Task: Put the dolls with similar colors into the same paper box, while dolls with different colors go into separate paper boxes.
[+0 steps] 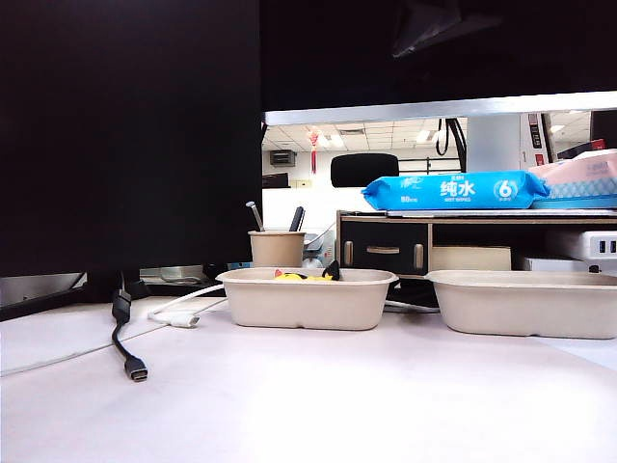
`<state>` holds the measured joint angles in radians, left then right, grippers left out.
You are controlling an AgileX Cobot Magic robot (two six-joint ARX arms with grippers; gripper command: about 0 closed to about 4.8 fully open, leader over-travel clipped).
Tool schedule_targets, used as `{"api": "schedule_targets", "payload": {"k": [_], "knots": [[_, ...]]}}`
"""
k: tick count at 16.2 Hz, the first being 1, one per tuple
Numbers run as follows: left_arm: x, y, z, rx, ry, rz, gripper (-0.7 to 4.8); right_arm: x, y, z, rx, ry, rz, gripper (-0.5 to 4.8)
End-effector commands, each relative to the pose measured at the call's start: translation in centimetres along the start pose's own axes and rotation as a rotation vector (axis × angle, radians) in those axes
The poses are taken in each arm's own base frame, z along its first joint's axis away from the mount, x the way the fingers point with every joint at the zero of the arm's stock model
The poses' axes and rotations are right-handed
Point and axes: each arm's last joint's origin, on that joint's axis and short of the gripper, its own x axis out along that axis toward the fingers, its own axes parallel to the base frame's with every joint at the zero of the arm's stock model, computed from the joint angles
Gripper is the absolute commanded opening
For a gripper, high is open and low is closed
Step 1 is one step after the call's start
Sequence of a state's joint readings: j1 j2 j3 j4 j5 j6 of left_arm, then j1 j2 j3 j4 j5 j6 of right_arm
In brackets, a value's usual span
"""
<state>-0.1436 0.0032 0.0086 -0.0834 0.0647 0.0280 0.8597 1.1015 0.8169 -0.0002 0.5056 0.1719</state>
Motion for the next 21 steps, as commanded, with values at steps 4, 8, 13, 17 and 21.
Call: {"api": "schedule_targets", "payload": {"k": [4,8,13,17,21], "knots": [[0.0,0.0,0.1,-0.001,-0.01,-0.002,-0.05,-1.3,-1.1,-0.4,-0.172,0.083,-0.07,-0.05],[0.0,0.0,0.1,-0.001,-0.011,-0.002,-0.05,-5.1,-5.3,-1.8,-0.058,-0.083,-0.195,-0.05],[0.0,0.0,0.1,-0.001,-0.01,-0.002,-0.05,-7.9,-9.9,-7.5,0.045,-0.241,-0.194,-0.06],[0.0,0.0,0.1,-0.001,-0.01,-0.002,-0.05,-8.9,-12.2,-9.8,0.066,-0.291,-0.284,-0.05],[0.0,0.0,0.1,-0.001,-0.01,-0.002,-0.05,-9.3,-13.0,-12.0,0.072,-0.307,-0.34,-0.05]]}}
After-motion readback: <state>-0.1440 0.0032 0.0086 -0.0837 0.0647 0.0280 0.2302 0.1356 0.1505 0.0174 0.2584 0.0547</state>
